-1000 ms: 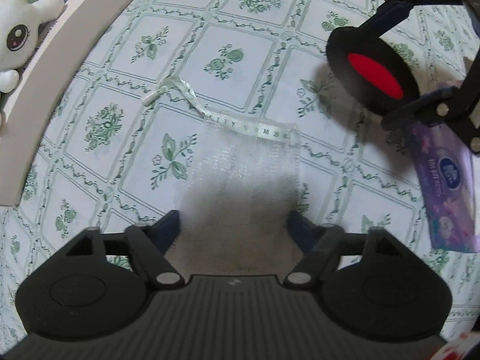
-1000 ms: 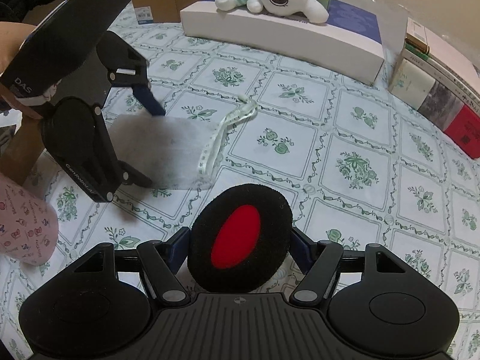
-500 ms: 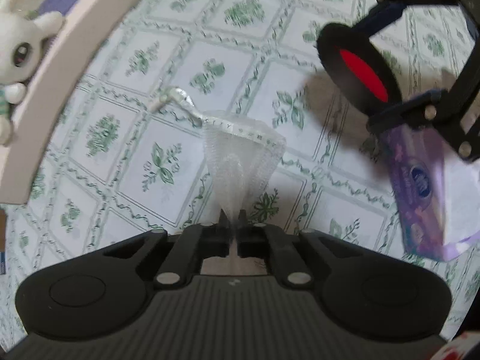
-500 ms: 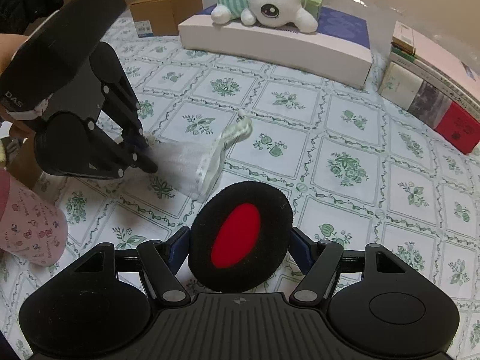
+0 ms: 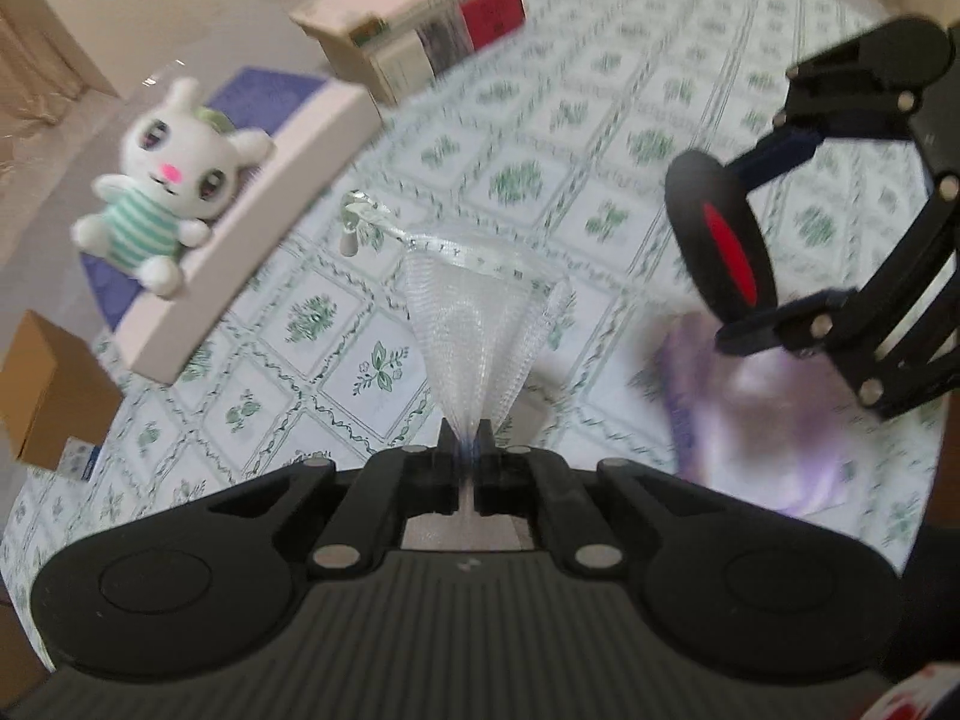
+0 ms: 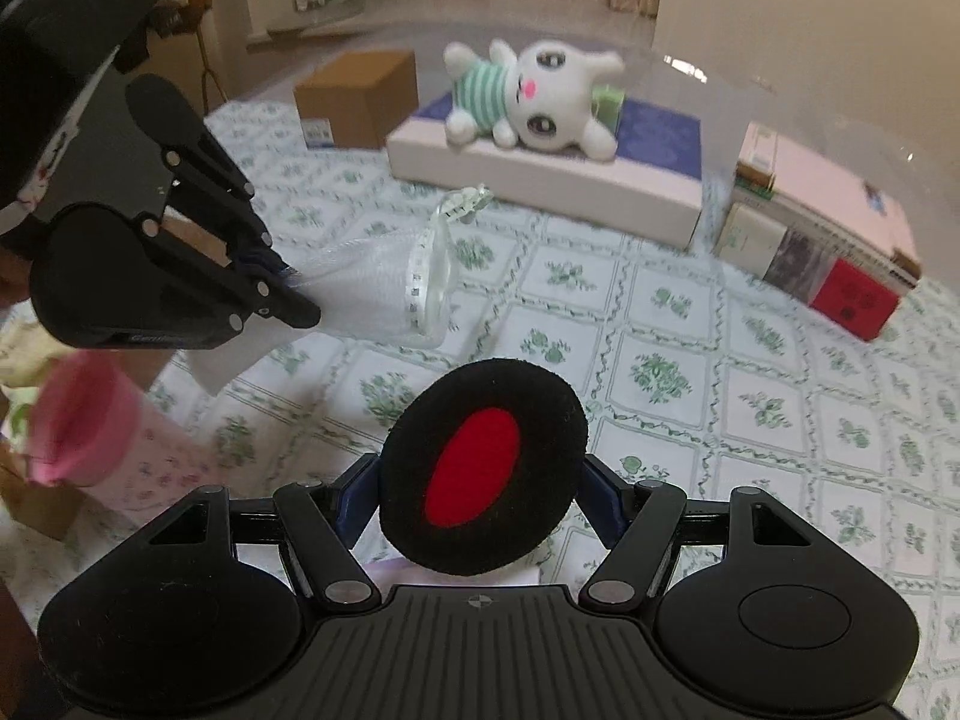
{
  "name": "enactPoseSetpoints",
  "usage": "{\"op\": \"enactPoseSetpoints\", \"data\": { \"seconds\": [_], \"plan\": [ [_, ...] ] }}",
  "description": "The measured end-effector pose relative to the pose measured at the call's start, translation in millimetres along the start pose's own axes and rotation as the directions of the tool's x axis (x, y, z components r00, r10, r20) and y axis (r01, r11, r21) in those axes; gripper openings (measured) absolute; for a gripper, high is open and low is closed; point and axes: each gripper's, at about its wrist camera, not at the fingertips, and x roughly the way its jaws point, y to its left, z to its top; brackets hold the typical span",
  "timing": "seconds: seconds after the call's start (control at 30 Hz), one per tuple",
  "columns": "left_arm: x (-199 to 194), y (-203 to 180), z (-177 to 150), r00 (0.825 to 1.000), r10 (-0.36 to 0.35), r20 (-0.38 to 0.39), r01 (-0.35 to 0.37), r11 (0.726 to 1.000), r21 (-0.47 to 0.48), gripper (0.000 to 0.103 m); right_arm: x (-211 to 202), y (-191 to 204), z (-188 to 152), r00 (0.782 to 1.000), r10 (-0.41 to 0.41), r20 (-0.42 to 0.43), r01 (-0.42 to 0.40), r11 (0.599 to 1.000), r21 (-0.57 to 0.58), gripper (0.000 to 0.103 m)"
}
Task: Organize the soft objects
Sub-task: 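Carry the mesh bag and black-red pad to the box with both tools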
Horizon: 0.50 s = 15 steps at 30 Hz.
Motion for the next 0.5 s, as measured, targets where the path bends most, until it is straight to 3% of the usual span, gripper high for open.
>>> {"op": "enactPoseSetpoints", "data": {
  "seconds": [0.27, 0.5],
  "plan": [
    [-90, -31, -31, 0.989, 0.037, 0.141, -0.02, 0.992, -0.122, 0.003, -69, 34, -13, 0.995, 0.0, 0.099, -0.002, 1.0, 0.018, 0.069],
    [-147, -66, -91, 0.962, 0.051, 0.267, 0.016, 0.97, -0.241, 0.003, -112, 73, -37, 0.983, 0.047, 0.176, -0.054, 0.998, 0.035, 0.069]
  ]
}}
